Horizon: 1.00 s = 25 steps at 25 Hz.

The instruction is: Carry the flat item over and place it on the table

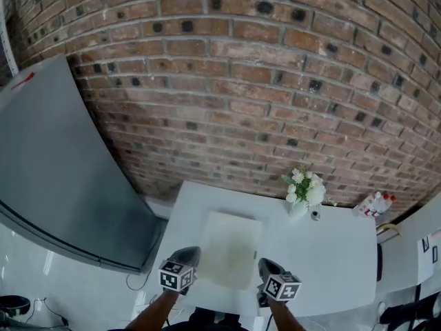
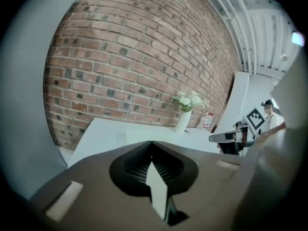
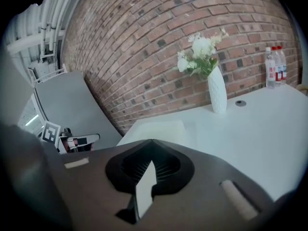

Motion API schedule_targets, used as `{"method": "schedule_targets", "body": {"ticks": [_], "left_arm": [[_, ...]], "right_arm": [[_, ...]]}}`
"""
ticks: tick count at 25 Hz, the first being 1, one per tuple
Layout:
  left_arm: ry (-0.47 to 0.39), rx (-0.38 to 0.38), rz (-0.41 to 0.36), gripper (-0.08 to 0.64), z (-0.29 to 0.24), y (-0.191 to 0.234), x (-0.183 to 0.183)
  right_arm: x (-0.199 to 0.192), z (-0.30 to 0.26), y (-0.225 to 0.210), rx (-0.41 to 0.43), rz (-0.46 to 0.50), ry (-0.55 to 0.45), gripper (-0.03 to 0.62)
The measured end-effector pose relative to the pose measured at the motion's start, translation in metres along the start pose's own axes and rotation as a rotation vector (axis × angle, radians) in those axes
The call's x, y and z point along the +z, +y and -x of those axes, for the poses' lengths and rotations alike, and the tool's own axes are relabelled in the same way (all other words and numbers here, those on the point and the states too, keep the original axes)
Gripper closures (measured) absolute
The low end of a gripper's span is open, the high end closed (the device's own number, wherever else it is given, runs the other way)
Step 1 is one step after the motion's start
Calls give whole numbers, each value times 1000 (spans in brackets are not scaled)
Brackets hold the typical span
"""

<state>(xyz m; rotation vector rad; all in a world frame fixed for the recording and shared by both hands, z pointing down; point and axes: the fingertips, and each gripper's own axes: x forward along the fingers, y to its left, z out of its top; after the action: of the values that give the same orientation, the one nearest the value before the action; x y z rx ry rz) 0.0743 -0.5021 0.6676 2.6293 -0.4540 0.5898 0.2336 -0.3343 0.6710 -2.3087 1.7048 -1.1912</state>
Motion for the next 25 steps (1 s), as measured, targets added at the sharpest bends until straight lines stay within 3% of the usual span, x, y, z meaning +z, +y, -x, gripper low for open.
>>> {"method": "schedule_targets", "body": {"ticks": [5, 10, 15, 19, 25], "left_arm": [[-91, -16, -77, 551, 17, -31, 36], [-204, -40, -188, 551, 33, -62, 80], [-278, -45, -245, 551, 52, -78, 117], [-325, -51, -270, 551, 60, -89, 136], [-324, -65, -276, 551, 64, -91, 135]], "right_arm": [[38, 28, 12, -41, 119, -137, 592], [83, 58, 47, 37, 192, -273, 592], [110, 81, 72, 47, 294, -363, 592], [117, 85, 79, 52, 321, -387, 592], [114, 83, 78, 42, 326, -383, 594]]}}
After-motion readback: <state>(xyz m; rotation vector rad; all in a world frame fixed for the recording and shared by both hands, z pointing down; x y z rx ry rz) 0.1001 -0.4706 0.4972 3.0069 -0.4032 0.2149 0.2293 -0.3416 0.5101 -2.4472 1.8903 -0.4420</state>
